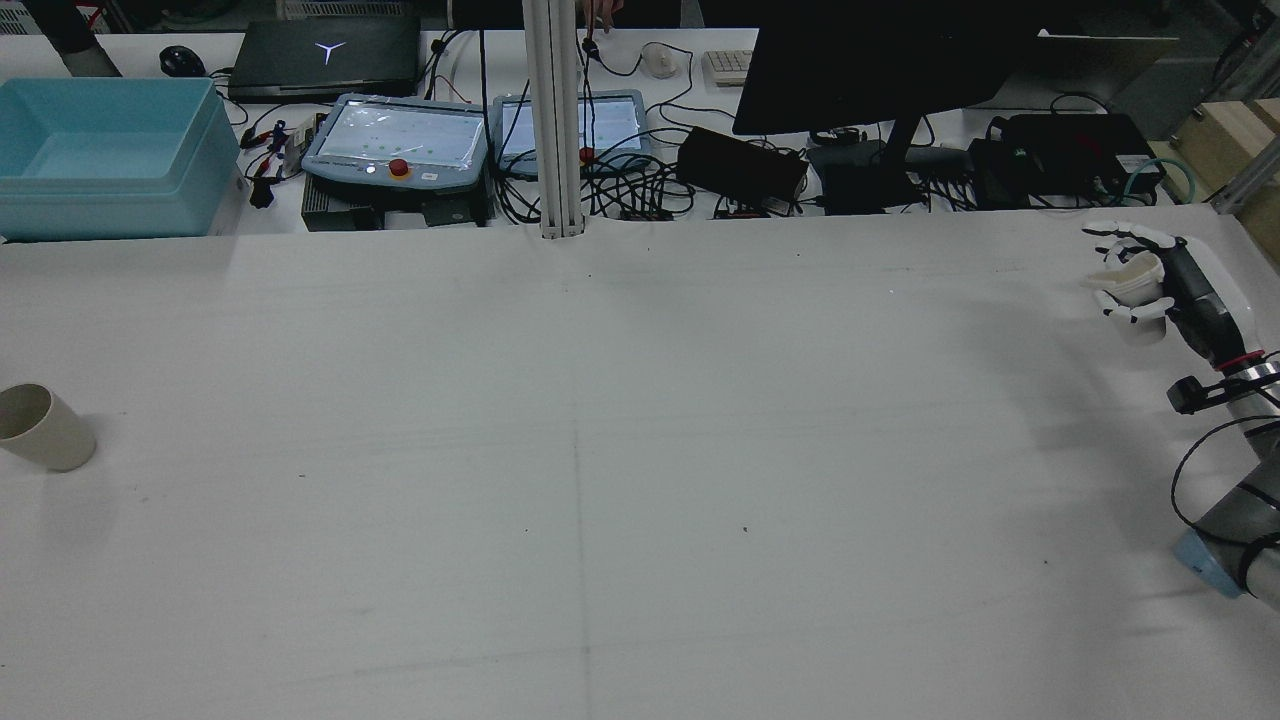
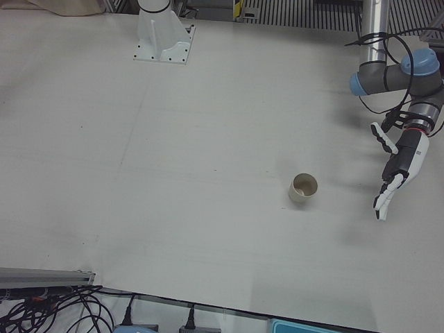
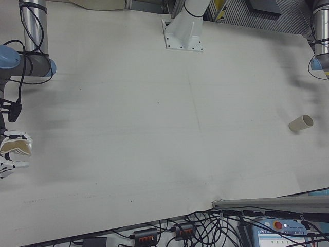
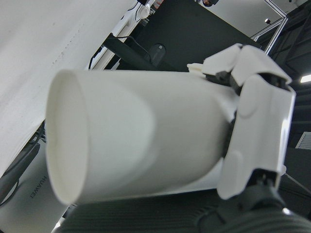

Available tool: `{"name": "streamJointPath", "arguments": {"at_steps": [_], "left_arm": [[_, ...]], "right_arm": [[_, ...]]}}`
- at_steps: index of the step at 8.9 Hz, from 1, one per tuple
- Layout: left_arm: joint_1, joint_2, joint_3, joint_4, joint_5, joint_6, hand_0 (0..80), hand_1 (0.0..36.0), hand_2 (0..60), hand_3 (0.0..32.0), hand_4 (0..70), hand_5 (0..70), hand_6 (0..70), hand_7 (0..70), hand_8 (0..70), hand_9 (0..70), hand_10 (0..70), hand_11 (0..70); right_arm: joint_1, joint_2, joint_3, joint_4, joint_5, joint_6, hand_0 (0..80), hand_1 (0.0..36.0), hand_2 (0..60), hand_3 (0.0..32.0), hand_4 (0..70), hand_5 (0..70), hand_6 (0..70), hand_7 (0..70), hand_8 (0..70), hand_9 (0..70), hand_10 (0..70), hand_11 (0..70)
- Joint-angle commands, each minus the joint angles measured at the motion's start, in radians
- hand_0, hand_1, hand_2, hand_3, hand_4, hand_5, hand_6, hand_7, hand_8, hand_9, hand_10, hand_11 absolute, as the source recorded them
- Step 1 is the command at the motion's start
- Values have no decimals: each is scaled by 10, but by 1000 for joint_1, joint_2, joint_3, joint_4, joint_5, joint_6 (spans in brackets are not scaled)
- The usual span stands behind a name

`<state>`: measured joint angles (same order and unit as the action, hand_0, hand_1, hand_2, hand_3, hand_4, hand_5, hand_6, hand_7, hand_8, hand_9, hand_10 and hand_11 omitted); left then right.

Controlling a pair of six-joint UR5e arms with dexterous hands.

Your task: Pour water

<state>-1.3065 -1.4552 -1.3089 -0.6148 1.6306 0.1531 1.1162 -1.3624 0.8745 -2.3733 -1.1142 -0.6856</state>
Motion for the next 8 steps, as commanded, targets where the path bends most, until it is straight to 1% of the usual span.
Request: {"name": "streamJointPath", "arguments": {"at_steps": [1, 2, 3, 4, 5, 6, 7, 8], "left_arm": [[0, 1, 0, 3, 0, -1, 199, 0, 0, 38, 185, 0, 56, 10, 1, 0, 0, 0], [0, 10, -1, 1, 0, -1, 201, 0, 0, 40, 185, 0, 56, 9, 1, 0, 0, 0], [0, 13, 0, 0, 0, -3, 191, 0, 0, 44, 183, 0, 55, 9, 1, 0, 0, 0], [1, 19, 0, -2, 0, -3, 167, 0, 0, 46, 179, 0, 53, 7, 0, 0, 0, 0], [1, 19, 0, -2, 0, -1, 147, 0, 0, 44, 178, 0, 52, 6, 0, 0, 0, 0], [1, 19, 2, -2, 0, -1, 147, 0, 0, 46, 176, 0, 53, 7, 0, 0, 0, 0], [3, 19, 5, -2, 0, -1, 135, 0, 0, 46, 175, 0, 52, 6, 0, 0, 0, 0], [3, 19, 3, -2, 0, -1, 142, 0, 0, 46, 176, 0, 52, 6, 0, 0, 0, 0]], "right_arm": [[-3, -12, -9, 0, -6, 20, 500, 100, 0, 0, 0, 40, 57, 0, 1, 0, 0, 0], [-3, -11, -8, 0, -6, 23, 489, 89, 0, 0, 0, 33, 41, 0, 0, 0, 0, 0], [-3, -7, -8, 0, -4, 35, 474, 72, 0, 12, 0, 26, 22, 0, 0, 0, 0, 0], [-3, -6, -3, -1, -4, 53, 472, 71, 0, 36, 0, 27, 23, 0, 0, 0, 0, 0], [-3, -6, -2, -1, -6, 58, 471, 73, 0, 70, 0, 29, 26, 0, 0, 0, 0, 0], [-3, -7, -2, -3, -6, 57, 471, 75, 0, 106, 0, 30, 26, 0, 0, 0, 0, 0], [-3, -9, 0, -3, -7, 58, 472, 77, 0, 130, 0, 31, 26, 0, 0, 0, 0, 0], [-1, -10, 0, -3, -7, 67, 472, 83, 0, 160, 0, 32, 24, 0, 0, 0, 0, 0]]}}
